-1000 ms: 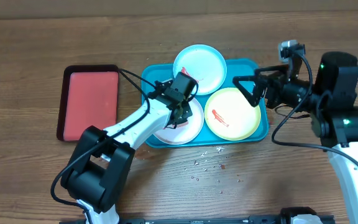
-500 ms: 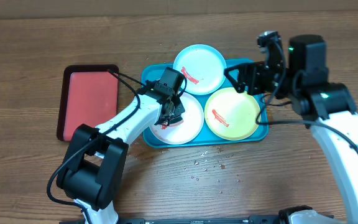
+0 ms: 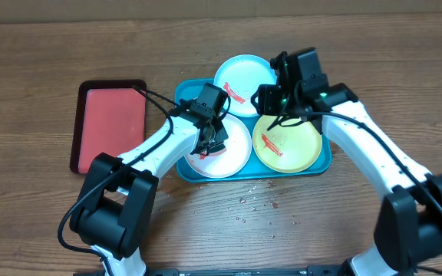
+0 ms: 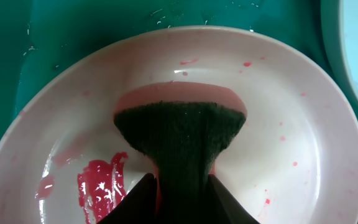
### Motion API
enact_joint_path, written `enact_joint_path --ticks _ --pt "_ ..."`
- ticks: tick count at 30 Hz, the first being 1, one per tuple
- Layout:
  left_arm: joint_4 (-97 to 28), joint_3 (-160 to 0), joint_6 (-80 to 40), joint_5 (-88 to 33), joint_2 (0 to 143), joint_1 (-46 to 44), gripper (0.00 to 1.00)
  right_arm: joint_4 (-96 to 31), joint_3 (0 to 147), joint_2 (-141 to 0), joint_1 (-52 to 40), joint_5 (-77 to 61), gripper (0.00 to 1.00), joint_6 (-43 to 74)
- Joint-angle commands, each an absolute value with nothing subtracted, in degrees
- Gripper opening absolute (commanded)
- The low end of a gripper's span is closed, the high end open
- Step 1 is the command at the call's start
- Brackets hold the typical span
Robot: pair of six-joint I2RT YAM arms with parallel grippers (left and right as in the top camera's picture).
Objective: Clean dirty plates on tray and stack at the side
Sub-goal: 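Reach the right gripper to the white plate rim and grasp it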
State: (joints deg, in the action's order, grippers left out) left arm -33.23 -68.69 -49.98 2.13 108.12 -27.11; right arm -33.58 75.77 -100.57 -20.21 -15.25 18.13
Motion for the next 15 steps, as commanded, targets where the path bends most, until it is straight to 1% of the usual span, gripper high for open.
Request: enact_joint_path --ticks 1,3,10,13,15 --pt "-33.63 -68.84 -49.28 1.91 106.45 -27.00 0.26 -32.34 76.90 -103.57 -21.06 -15.55 0.43 15.77" --pt "-33.56 -68.84 -49.30 1.91 106.45 -27.00 0.27 -32.08 76.90 -105.30 -21.91 -15.38 0.43 13.19" --pt "-33.58 -68.84 -49.30 1.91 106.45 -27.00 0.27 -30.57 76.90 -109.08 -23.31 -14.59 0.39 12.19" --pt "-33.61 -68.84 -49.30 1.91 106.45 -27.00 0.27 -30.65 76.90 -110.54 -23.31 -14.63 0.39 12.19" --pt "-33.61 -68.84 -49.30 1.91 106.45 -27.00 0.26 -30.83 76.90 -111.92 -23.31 -14.72 0.36 12.16"
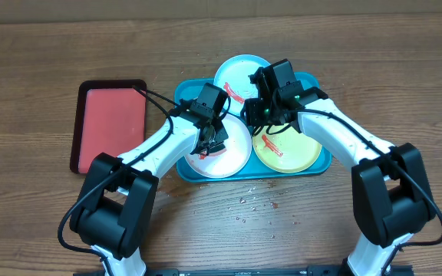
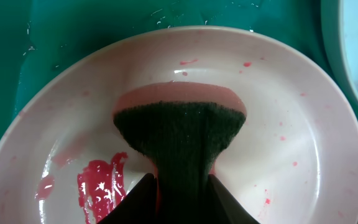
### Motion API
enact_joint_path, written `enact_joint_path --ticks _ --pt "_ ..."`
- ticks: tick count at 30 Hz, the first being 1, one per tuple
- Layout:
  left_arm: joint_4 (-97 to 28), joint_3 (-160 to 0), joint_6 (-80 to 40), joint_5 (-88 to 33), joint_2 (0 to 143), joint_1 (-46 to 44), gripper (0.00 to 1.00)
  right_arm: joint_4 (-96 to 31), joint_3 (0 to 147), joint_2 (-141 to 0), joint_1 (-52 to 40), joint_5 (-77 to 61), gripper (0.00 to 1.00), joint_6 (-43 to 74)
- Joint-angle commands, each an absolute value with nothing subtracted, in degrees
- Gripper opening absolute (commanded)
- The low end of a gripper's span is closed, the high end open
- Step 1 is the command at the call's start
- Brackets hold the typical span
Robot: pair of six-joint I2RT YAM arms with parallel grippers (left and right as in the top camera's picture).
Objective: Clean dirty plates on tray and stack at the side
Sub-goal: 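Reach the right gripper to the white plate rim and grasp it, then scrub the white plate with the left-held sponge while right gripper holds it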
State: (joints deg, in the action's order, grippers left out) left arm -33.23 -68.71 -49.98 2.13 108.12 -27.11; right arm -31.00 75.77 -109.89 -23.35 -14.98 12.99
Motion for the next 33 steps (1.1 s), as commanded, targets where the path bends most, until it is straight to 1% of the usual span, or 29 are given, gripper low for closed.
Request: enact_joint_path --ticks 1,4,20,23,26,31,32,33 --pt "-33.58 -68.84 -49.30 1.91 106.45 -27.03 0.27 -30.92 76.88 -112.49 -23.33 -15.31 0.35 12.16" --pt "-33.56 -68.84 -49.30 1.91 106.45 -27.00 0.27 -31.27 76.90 -113.82 -23.59 -16.99 0.34 12.16" --pt "-33.56 -68.84 -49.30 1.89 106.45 -27.03 0.26 -32.29 76.88 -116.40 -24.38 -15.05 0.33 12.21" --pt "-33.58 -68.84 -49.30 1.87 106.45 -27.03 0.25 -33.08 76.88 -116.51 -24.38 -14.06 0.29 12.21" --pt "-33.56 -68.84 -49.30 1.37 106.45 -27.03 0.24 -33.23 76.88 -116.51 -24.38 -13.69 0.18 12.47" --pt "-33.56 -68.84 -48.90 -1.06 106.45 -27.03 0.23 -32.62 76.88 -116.51 -24.40 -12.95 0.17 13.76" --pt "-33.56 -68.84 -48.38 -1.30 106.45 -27.03 0.22 -32.56 76.90 -116.51 -24.43 -12.97 0.17 13.82" --pt "-33.61 -68.84 -48.14 -1.63 106.45 -27.07 0.18 -32.42 76.90 -116.51 -24.43 -13.02 0.17 13.96"
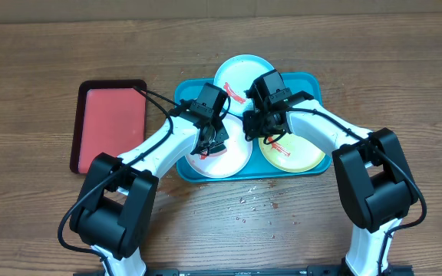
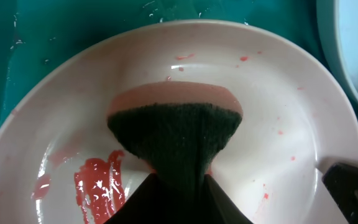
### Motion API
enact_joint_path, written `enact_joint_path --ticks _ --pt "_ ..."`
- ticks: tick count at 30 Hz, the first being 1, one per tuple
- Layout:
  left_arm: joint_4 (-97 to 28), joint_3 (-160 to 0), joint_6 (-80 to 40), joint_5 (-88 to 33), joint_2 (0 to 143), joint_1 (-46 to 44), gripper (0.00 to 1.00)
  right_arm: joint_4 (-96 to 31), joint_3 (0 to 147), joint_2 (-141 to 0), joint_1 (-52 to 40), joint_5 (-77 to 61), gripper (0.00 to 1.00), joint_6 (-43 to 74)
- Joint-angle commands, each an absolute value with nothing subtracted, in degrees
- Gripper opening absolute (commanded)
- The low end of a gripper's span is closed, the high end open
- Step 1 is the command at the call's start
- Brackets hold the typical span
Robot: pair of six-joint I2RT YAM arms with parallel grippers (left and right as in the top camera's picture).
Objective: Clean dirty plates on tray and stack at the side
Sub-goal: 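Scrub the white plate with the left-held sponge while right gripper holds it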
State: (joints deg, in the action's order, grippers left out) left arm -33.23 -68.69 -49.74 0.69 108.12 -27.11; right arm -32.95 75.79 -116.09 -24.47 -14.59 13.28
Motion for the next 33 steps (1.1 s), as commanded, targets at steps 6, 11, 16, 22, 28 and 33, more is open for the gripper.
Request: enact_joint_path --ticks 6,11,16,22,28,33 --pt "-33.89 -68.84 -48.21 -2.61 106.48 -28.71 0.04 -31.88 76.90 -116.51 -24.43 -13.10 0.12 14.83" --pt "-34.09 -68.84 -48.21 -1.50 106.50 -29.56 0.04 -31.44 76.90 -116.51 -24.43 -13.10 0.12 14.83" --pt "-36.14 -68.84 -48.23 2.07 106.50 -29.50 0.04 -31.44 76.90 -116.49 -24.43 -13.13 0.12 14.81" --pt "-37.76 -68.84 -48.21 6.28 106.50 -29.50 0.04 -31.51 76.90 -116.49 -24.43 -13.15 0.12 14.83" --pt "-40.14 -68.84 -48.18 12.29 106.48 -29.26 0.04 -31.48 76.90 -116.49 -24.43 -13.61 0.12 14.81" --pt "-40.21 -68.97 -47.70 14.70 106.34 -28.67 0.04 -31.48 76.90 -116.49 -24.43 -13.76 0.12 14.83"
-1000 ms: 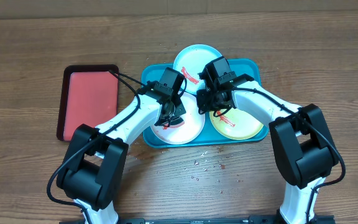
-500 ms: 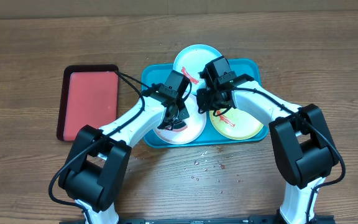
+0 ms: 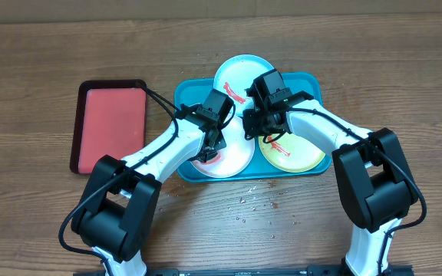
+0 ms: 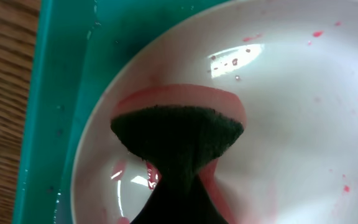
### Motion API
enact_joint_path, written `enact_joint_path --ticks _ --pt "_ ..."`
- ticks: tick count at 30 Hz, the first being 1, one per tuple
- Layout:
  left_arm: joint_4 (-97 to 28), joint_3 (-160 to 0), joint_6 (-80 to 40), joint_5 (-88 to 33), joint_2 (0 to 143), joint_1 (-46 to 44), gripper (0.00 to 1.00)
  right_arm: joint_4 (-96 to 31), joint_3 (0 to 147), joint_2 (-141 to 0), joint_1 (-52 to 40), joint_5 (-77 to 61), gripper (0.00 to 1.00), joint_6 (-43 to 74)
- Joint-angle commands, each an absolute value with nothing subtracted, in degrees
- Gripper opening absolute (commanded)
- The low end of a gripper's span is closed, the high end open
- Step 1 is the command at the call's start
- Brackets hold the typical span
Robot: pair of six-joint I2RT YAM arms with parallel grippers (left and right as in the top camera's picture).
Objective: Clean dirty plates on tray and stack at the side
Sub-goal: 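Scrub the white plate with the left-held sponge while right gripper holds it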
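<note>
A white plate (image 3: 235, 157) smeared with red sauce sits at the front left of the teal tray (image 3: 184, 93). My left gripper (image 3: 210, 140) is shut on a dark green and pink sponge (image 4: 178, 134). The sponge is pressed onto the white plate (image 4: 291, 124) near its rim, close to the tray's edge (image 4: 61, 93). A little red sauce shows beside the sponge. My right gripper (image 3: 254, 126) rests at the white plate's right rim; its jaws are hidden from above. A yellow plate (image 3: 298, 149) and a light blue plate (image 3: 236, 73), both with red smears, share the tray.
A dark red tray (image 3: 112, 126) lies on the wooden table (image 4: 5, 93) left of the teal tray. Small droplets dot the table (image 3: 255, 203) in front of the teal tray. Both arms crowd the middle of the teal tray.
My left gripper has moved the sponge from the plate's middle to near its rim by the tray's edge. The large red smear is mostly out of view. The right arm has not moved.
The sponge sat pressed on the middle of the white plate while my right gripper hung over the blue and yellow plates. The right gripper then stood nearer, then at the white plate's right rim. Now the sponge sits near the plate's rim.
</note>
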State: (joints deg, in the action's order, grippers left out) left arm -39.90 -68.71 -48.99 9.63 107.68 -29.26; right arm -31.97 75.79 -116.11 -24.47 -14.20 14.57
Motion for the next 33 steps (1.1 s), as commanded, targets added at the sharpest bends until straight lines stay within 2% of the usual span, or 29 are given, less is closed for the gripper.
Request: enact_joint_path --ticks 1,9,14,24,31,33 --pt "-40.27 -69.25 -47.68 15.16 106.21 -28.47 0.04 -31.48 76.90 -116.49 -24.43 -13.78 0.12 14.83" --pt "-40.16 -73.56 -42.78 12.49 104.29 -28.14 0.04 -31.33 76.90 -116.49 -24.43 -13.78 0.12 14.81" --pt "-38.17 -73.84 -42.83 0.10 105.25 -28.73 0.04 -31.09 76.93 -116.49 -24.43 -14.44 0.12 14.81" --pt "-41.41 -72.53 -42.78 0.84 110.04 -30.09 0.04 -30.94 76.93 -116.49 -24.43 -14.61 0.12 14.81" --pt "-43.81 -72.53 -42.63 12.56 110.26 -29.98 0.04 -31.48 76.93 -116.49 -24.40 -14.61 0.11 14.83" --pt "-44.01 -72.53 -39.09 14.17 110.26 -29.91 0.04 -31.44 76.93 -116.49 -24.40 -14.63 0.11 15.03"
